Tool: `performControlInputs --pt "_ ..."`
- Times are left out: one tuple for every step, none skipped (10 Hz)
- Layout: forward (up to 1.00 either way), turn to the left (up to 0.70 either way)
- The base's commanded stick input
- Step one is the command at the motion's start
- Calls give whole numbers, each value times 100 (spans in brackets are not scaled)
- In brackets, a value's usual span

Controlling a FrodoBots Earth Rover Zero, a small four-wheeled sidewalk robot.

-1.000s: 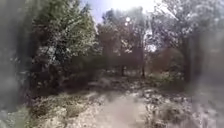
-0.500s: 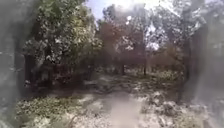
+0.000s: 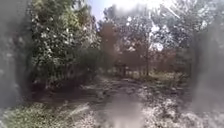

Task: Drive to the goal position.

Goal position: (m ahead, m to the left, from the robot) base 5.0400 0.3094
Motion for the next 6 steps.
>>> performControlInputs --pt "70 0" --pt "70 0" --pt "70 0" --pt "70 0" --pt "70 0" --pt "70 0"
